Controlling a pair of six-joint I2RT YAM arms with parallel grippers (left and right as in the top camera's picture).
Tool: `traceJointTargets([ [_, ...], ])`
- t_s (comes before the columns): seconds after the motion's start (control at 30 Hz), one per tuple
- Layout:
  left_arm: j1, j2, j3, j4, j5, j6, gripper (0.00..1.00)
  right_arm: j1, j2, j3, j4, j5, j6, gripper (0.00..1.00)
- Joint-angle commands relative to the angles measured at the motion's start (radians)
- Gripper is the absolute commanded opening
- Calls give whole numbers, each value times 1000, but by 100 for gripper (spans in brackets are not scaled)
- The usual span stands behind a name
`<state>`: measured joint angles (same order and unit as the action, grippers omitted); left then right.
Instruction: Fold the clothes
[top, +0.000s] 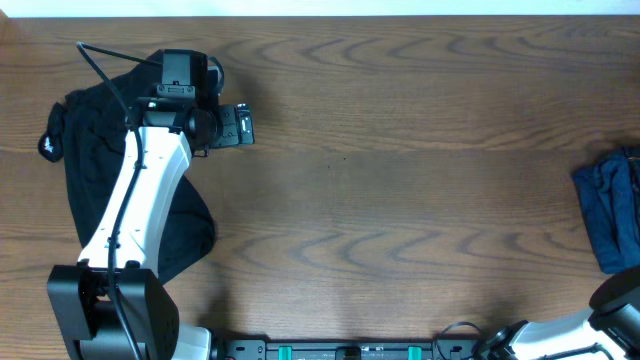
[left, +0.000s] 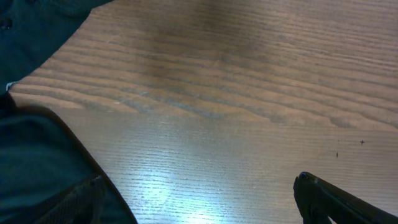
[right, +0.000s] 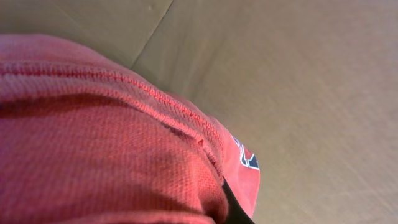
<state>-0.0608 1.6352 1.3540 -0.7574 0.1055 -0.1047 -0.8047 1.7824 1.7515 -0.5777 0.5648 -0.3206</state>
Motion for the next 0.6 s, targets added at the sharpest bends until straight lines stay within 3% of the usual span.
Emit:
traceJointTargets([
  [0.0, 3, 11, -9, 4, 6, -5, 98, -3, 50, 19, 19, 49, -18, 1],
  [0.33, 4, 11, -9, 4, 6, -5, 98, 51, 131, 19, -71, -28, -17, 2],
  [0.47, 3, 11, -9, 5, 6, -5, 98, 87, 130, 19, -142, -107, -17, 25],
  [0.57, 3, 11, -9, 6, 6, -5, 98, 116, 130, 19, -219, -187, -17, 35],
])
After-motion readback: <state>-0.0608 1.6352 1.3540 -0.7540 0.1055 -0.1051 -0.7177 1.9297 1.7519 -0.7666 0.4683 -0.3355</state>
